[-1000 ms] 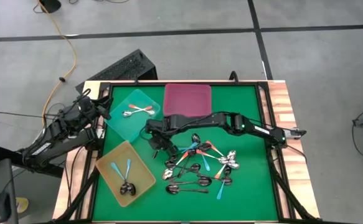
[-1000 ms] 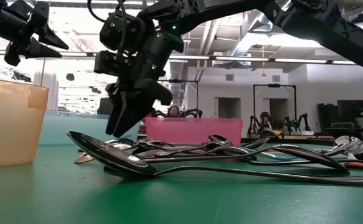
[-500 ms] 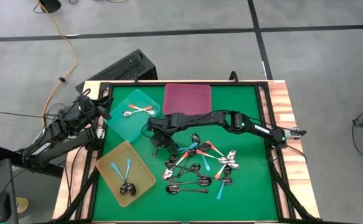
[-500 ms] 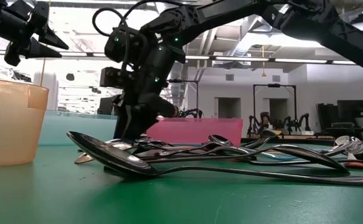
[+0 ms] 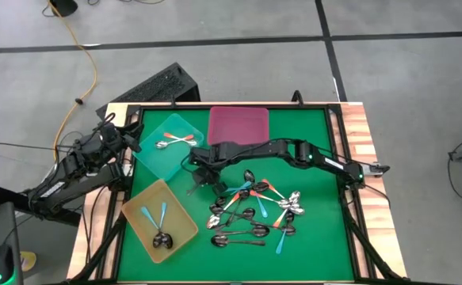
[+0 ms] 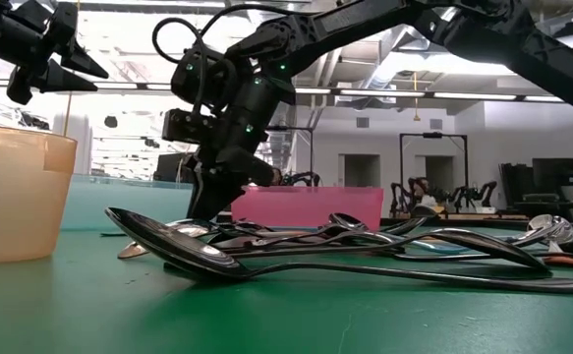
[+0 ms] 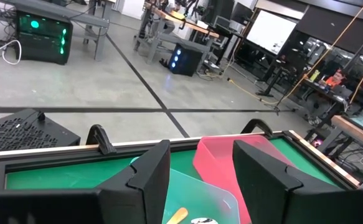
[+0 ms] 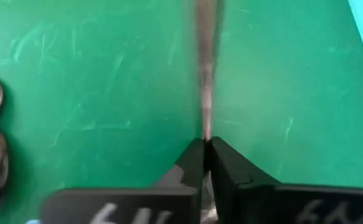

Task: Sort silverware by color (type)
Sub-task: Put the black spoon into the pink bin

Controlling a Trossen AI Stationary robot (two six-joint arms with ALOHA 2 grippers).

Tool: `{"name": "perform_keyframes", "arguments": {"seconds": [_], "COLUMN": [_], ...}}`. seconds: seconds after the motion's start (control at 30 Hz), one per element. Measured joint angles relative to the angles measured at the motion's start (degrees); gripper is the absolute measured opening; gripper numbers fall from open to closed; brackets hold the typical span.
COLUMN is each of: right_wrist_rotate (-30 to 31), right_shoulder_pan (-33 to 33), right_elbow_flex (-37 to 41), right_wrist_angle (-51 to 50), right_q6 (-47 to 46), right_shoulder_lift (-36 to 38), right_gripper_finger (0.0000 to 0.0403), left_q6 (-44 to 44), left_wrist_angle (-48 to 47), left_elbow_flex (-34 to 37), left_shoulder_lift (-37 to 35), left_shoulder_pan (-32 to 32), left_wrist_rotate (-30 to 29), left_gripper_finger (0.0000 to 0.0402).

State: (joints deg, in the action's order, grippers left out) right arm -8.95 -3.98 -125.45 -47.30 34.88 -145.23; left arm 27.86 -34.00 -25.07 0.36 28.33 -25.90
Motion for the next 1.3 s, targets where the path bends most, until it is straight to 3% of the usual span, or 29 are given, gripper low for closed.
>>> {"name": "perform_keyframes", "arguments": {"seconds": [0.37,0.73,1.2,1.3], "right_wrist_rotate": [-0.01,0.26,0.24,2.66], "right_shoulder_pan": [-0.86,-1.84,-3.09,-4.46], "right_elbow_flex": [-0.11,-9.55,-8.83,-8.83], "right_wrist_angle": [-0.77,-10.40,-11.66,-11.70], "right_q6": [-6.69,-7.48,-7.44,-7.43], "right_shoulder_lift": [0.35,0.05,11.73,14.42], "right_gripper_finger": [0.0006,0.0006,0.0005,0.0005], "left_q6": [0.00,0.00,-0.08,-0.07], "left_wrist_angle": [-0.02,-0.02,-0.08,-0.05], "left_elbow_flex": [-0.01,0.00,0.01,0.01], "left_shoulder_lift": [0.00,0.00,0.02,0.02], "left_shoulder_pan": [0.01,0.01,0.00,0.00], "left_wrist_rotate": [0.01,0.01,0.01,-0.01], "left_gripper_finger": [0.0158,0.0158,0.0158,0.0158]}}
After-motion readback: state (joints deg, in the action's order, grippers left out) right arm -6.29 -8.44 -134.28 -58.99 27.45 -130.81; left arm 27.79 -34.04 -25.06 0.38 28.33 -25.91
